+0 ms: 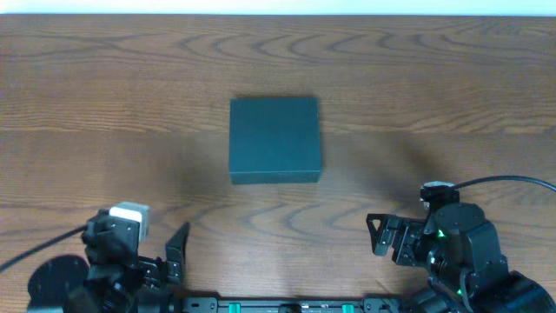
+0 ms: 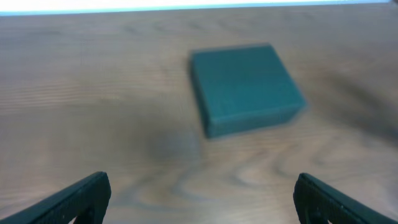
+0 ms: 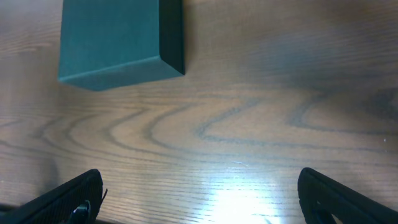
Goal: Pack container
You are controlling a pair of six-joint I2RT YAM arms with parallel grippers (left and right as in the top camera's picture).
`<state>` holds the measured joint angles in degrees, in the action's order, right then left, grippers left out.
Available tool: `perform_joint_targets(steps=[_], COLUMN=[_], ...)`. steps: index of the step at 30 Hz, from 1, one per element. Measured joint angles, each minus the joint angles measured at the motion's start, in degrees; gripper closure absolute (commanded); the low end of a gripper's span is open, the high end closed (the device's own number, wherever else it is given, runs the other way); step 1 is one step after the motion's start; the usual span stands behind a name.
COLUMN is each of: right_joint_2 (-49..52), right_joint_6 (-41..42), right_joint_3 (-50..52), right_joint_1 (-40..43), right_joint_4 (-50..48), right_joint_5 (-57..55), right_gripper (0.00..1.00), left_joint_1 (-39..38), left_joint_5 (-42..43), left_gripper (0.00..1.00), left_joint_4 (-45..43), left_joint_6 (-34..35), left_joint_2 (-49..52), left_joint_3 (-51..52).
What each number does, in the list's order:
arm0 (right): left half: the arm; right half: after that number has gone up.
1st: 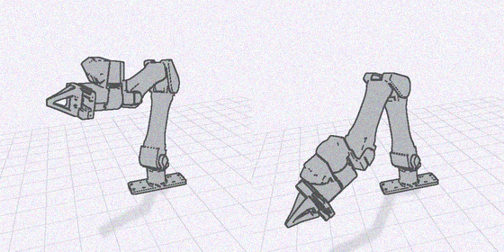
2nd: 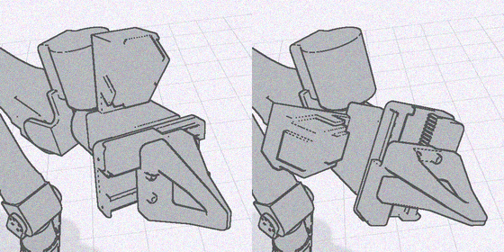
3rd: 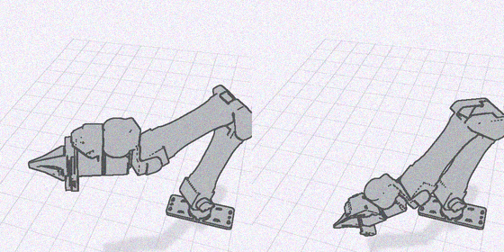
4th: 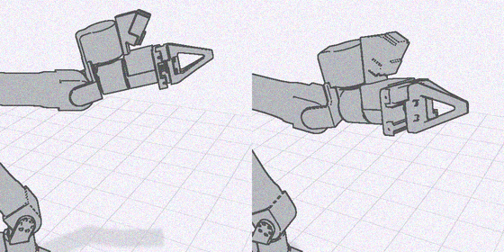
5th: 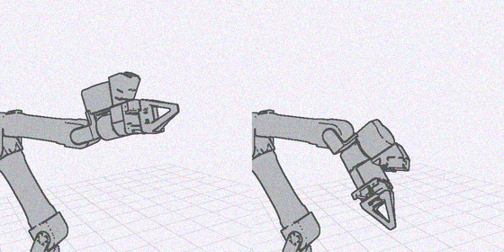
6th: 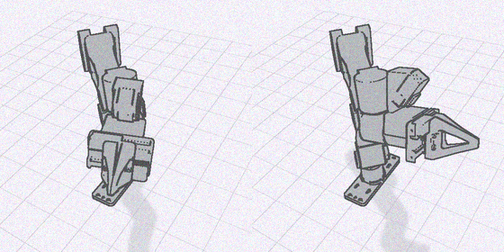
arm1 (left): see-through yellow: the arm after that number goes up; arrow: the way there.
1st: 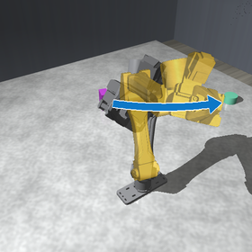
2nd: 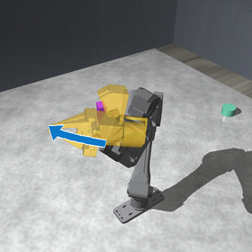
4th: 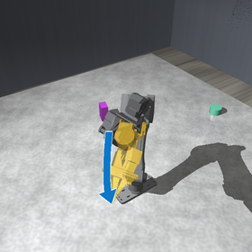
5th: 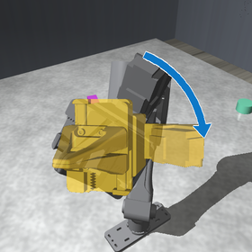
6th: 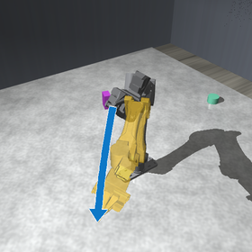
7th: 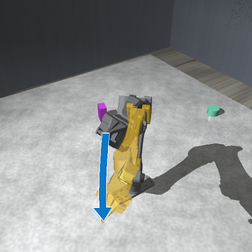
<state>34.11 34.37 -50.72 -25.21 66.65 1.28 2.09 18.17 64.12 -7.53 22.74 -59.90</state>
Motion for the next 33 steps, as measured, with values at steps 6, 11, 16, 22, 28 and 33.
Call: perform_joint_targets(steps=[6, 11, 16, 22, 28, 33], right_joint_2=[0.00, -0.02, 0.00, 0.00, -0.02, 0.00], right_joint_6=[0.00, -0.02, 0.00, 0.00, 0.00, 0.00], right_joint_3=[0.15, 0.22, 0.24, 0.24, 0.24, 0.24], right_joint_1=[0.00, 0.00, 0.00, 0.00, 0.00, 0.00], right_joint_4=[-0.02, 0.00, -0.02, 0.02, 0.07, 0.02], right_joint_5=[-0.02, -0.02, 0.00, 0.00, 0.00, 0.00], right_gripper=[0.01, 0.01, 0.01, 0.01, 0.01, 0.01], left_joint_1=[3.96, 5.55, 5.97, 5.97, 6.01, 6.01], left_joint_5=[-8.22, -11.19, -13.14, -14.73, -15.23, -15.63], left_gripper=[0.05, 0.05, 0.05, 0.05, 0.05, 0.05], left_joint_4=[-9.53, -17.44, -27.74, -38.32, -42.86, -43.36], left_joint_6=[0.02, 0.42, 3.30, 6.47, 8.92, 9.29], left_joint_2=[-8.66, -12.98, -15.87, -19.39, -21.90, -22.05], left_joint_3=[14.14, 26.18, 36.85, 47.76, 52.26, 52.37])
